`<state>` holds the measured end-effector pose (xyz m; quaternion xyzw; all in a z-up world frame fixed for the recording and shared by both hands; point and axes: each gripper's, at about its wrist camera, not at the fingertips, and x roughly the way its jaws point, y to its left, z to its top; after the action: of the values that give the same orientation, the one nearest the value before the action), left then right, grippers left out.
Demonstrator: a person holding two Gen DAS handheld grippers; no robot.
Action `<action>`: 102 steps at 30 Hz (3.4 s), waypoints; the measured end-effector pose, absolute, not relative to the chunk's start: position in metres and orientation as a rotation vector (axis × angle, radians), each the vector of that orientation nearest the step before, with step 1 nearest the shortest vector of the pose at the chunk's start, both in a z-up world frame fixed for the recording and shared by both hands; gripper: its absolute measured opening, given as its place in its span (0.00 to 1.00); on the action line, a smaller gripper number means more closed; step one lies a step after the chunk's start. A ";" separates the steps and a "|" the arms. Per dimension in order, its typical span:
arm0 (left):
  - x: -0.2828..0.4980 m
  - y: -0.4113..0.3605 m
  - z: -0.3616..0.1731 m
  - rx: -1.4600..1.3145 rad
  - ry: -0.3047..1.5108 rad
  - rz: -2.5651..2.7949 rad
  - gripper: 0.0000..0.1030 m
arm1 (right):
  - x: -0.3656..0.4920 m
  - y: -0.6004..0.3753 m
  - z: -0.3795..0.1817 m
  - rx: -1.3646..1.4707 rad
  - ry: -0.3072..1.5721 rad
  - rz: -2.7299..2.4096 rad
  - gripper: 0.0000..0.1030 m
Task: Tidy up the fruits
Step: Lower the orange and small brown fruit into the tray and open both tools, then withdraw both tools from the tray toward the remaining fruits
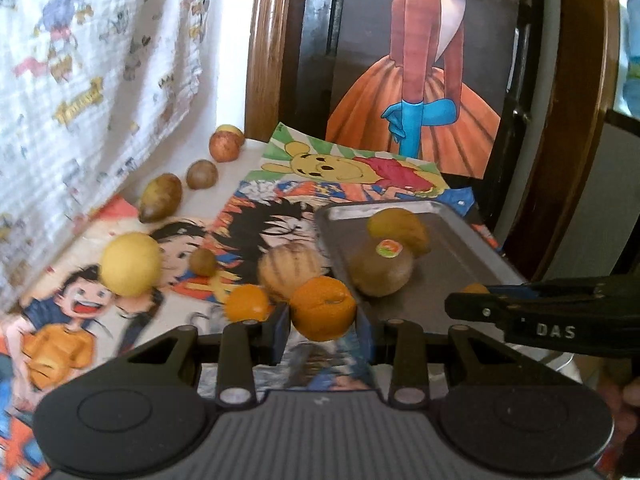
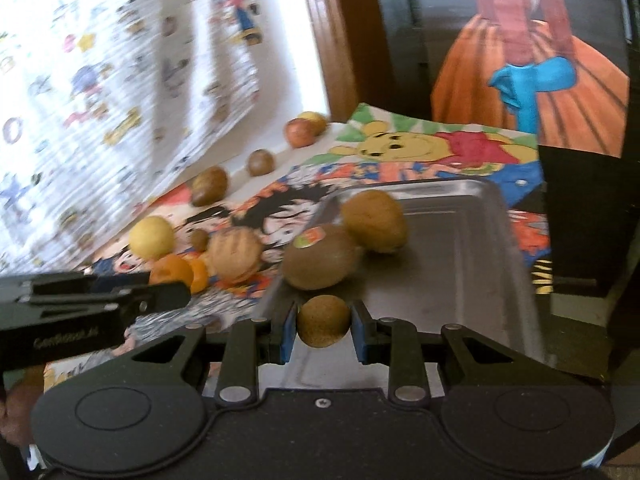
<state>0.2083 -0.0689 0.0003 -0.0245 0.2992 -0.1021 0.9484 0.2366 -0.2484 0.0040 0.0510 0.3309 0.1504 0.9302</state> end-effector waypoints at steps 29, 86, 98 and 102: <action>0.229 -0.129 -0.026 0.043 0.692 -0.323 0.38 | 0.264 -0.283 -0.018 0.111 0.734 0.169 0.30; 0.064 -0.023 0.013 -0.241 0.658 0.041 0.99 | 0.055 -0.259 0.054 0.064 0.624 0.247 0.99; 0.041 0.002 0.020 -0.280 0.675 0.078 0.99 | 0.049 -0.248 0.056 0.082 0.776 0.313 0.99; 0.039 0.011 0.022 -0.280 0.682 0.100 0.99 | 0.057 -0.242 0.058 0.089 0.824 0.365 0.99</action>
<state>0.0391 0.0107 0.0222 -0.1367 0.3332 0.0487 0.9316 0.0574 -0.2421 0.0585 0.0432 0.3978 0.1763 0.8993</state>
